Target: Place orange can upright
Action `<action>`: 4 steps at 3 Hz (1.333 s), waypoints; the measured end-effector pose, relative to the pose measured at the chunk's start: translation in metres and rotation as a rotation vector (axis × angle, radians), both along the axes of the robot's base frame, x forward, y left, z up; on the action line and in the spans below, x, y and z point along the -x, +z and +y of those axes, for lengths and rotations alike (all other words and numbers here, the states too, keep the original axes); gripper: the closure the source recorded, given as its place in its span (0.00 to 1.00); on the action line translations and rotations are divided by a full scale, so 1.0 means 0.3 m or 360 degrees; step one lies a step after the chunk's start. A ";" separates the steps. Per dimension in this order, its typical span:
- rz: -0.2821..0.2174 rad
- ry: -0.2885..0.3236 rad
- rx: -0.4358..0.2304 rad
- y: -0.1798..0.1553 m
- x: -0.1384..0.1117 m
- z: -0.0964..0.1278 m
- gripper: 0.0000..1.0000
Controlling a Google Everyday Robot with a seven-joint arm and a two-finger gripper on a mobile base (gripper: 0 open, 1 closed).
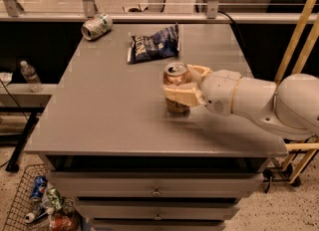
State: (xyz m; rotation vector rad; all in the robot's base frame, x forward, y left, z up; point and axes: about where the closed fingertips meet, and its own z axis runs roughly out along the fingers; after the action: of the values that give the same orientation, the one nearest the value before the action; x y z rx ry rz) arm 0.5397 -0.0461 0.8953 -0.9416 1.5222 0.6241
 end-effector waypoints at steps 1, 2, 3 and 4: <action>-0.0001 0.0006 0.0001 0.001 0.001 0.008 0.58; -0.0002 0.0015 0.0002 0.003 0.003 0.018 0.27; -0.0003 0.0020 0.0003 0.004 0.004 0.024 0.04; -0.0003 0.0023 0.0004 0.005 0.005 0.028 0.00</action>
Offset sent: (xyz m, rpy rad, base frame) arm -0.0003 0.0021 0.0003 -0.0006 -0.0005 0.0036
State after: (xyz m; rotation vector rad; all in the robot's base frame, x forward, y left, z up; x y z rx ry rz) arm 0.5381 -0.0376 0.8968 -0.9557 1.5155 0.6317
